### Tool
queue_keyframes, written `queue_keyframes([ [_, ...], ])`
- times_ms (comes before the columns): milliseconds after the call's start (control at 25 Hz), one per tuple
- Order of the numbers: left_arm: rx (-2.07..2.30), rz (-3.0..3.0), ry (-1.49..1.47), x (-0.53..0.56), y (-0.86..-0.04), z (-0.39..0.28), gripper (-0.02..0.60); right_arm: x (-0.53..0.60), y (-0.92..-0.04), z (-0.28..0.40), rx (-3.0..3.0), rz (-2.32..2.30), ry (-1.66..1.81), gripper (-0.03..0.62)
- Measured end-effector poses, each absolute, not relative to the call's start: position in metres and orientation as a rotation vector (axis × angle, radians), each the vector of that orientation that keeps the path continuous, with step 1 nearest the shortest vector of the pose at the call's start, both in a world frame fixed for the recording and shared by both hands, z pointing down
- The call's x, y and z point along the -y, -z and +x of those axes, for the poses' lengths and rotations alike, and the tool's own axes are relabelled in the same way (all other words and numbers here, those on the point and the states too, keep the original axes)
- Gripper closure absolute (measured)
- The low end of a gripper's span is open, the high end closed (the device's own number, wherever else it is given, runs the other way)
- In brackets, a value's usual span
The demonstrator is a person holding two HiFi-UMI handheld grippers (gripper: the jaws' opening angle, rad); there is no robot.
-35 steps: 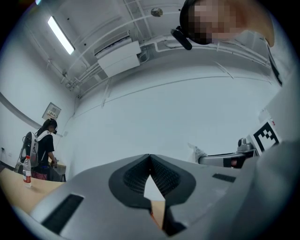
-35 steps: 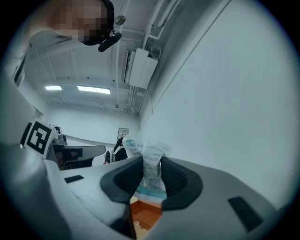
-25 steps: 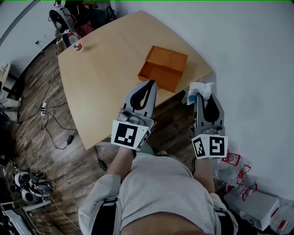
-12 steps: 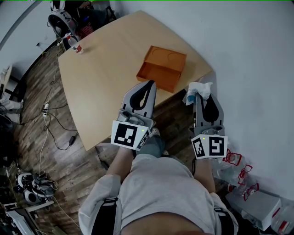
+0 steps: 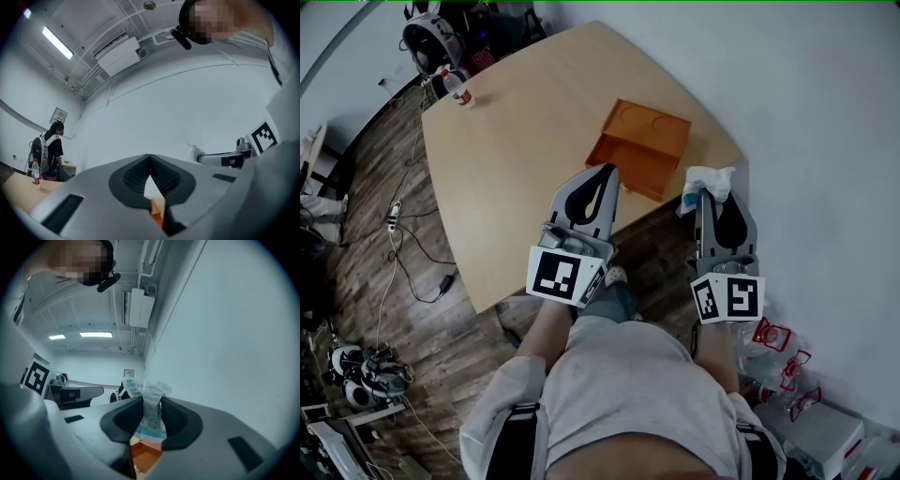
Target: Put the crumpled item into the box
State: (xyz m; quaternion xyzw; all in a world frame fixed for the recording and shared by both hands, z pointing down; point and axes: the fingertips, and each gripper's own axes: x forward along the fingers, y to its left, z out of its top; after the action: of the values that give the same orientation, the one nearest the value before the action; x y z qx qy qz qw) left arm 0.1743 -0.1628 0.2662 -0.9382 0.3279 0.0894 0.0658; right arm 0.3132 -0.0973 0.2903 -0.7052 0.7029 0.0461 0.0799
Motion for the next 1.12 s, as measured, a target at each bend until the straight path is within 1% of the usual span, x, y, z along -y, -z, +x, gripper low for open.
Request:
queue_keyframes([
  [680,-1.104,-2.818,-0.256,0.257,-0.280,0.168,0.568,0.202,-0.308,0.312,-2.197,-2.062,-0.077,0.484],
  [880,-1.150,-2.825,-0.225,0.300,-0.290,0.157,0.568,0.252,-0.321,0.303,-2.239,-2.051,-0.023,0.484],
  [1120,-1.190,-2.824,-0.192,0.308,-0.303,0.161,0.568,0.265,-0.343,0.310,-2.259,-2.042,0.050,0.484],
])
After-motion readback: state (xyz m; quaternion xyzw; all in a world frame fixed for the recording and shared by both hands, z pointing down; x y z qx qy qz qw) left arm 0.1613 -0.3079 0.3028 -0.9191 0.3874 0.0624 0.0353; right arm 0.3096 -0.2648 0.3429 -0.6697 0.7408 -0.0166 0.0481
